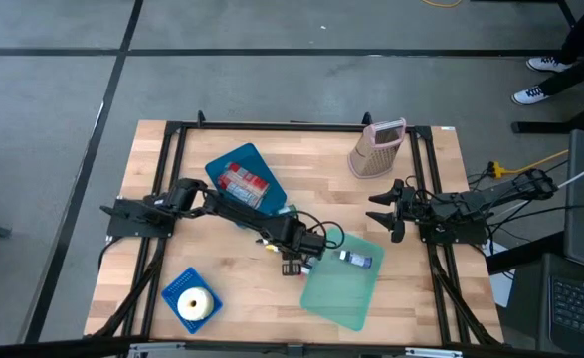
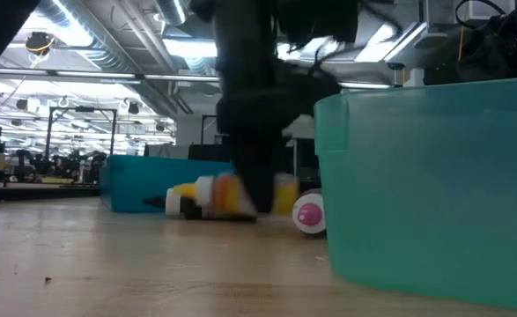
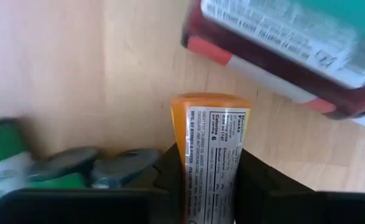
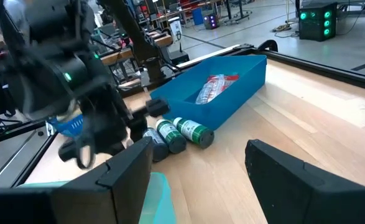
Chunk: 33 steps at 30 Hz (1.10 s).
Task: Pick & Place Food Item
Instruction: Put the yellow food coloring bottle into the green bin
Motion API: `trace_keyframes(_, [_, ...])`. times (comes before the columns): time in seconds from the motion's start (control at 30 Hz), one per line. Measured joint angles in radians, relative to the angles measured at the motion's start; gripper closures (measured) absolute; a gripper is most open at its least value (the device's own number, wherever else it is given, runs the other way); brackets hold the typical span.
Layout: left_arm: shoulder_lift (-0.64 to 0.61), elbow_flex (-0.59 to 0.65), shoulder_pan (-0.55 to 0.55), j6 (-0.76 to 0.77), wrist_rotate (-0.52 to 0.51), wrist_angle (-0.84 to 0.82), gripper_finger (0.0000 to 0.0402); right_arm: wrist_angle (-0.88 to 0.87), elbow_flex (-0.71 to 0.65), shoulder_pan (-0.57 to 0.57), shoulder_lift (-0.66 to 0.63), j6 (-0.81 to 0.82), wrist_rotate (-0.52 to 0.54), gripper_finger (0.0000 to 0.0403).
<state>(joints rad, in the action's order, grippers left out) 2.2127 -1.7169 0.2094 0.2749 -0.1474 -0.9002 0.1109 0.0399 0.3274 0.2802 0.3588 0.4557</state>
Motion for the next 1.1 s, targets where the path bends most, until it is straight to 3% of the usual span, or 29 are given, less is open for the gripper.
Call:
trace_keyframes(0.43, [-0.161, -0.058, 0.003, -0.043, -0.103, 0.026, 0.0320, 0.122, 0.000, 0.000, 0.000, -0.027, -0.026, 0.0149])
trace_keyframes(0.67, [-0.221, -0.059, 0.007, -0.098, -0.096, 0.172, 0.0320, 0.151, 0.000, 0.001, -0.003, -0.022, -0.057, 0.0149])
trace_keyframes(0.73, [-0.224, -0.059, 0.007, -0.119, -0.086, 0.215, 0.0320, 0.177, 0.007, 0.004, -0.007, -0.066, -0.149, 0.0149])
trace_keyframes(0.83, [-0.223, -0.059, 0.007, -0.142, -0.063, 0.268, 0.0320, 0.175, 0.063, 0.028, -0.015, -0.196, -0.482, 0.0149])
trace_keyframes(0.93, [-0.223, -0.059, 0.012, -0.156, -0.061, 0.301, 0.0320, 0.110, 0.143, 0.065, -0.039, -0.286, -0.745, 0.0149])
trace_keyframes(1.0, [-0.223, -0.059, 0.013, -0.166, -0.061, 0.308, 0.0320, -0.027, 0.191, 0.091, -0.056, -0.298, -0.769, 0.0149])
trace_keyframes(1.1, [-0.223, -0.059, 0.020, -0.173, -0.061, 0.309, 0.0321, -0.151, 0.224, 0.126, -0.099, -0.299, -0.654, 0.0149])
